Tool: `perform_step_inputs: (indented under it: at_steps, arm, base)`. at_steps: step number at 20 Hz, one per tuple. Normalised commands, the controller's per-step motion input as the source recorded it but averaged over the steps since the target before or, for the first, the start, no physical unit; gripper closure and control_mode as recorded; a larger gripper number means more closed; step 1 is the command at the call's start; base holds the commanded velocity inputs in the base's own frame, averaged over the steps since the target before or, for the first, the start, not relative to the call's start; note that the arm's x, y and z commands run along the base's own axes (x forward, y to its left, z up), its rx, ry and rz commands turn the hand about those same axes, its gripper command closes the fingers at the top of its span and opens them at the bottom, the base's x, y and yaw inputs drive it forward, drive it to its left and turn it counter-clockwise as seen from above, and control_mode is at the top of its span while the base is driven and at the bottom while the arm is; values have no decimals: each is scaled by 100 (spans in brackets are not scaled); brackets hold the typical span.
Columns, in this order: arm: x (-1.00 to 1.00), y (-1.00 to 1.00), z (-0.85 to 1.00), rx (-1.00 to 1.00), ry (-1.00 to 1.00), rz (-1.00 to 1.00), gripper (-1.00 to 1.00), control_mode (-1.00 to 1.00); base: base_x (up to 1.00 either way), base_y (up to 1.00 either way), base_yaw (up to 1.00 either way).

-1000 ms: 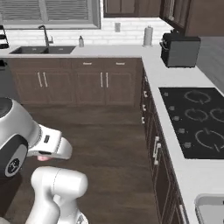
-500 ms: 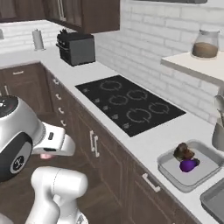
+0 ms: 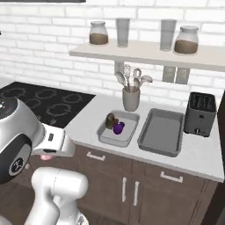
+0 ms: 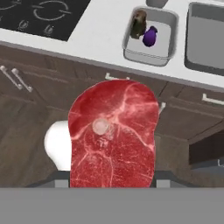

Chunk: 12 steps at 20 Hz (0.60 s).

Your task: Place one eggplant and one steak in each tupperware on the nearby counter, to pack two identical lunches.

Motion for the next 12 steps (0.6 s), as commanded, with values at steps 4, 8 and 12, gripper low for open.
perform_step_inputs:
  at_steps: [4, 8, 12]
  arm:
    - [0, 0, 0, 0, 0, 0, 100, 100]
    - [0, 0, 0, 0, 0, 0, 100, 100]
    - [0, 0, 0, 0, 0, 0, 100, 100]
  base:
    - [23, -95, -64]
    - [26, -32, -3]
    - [55, -51, 2]
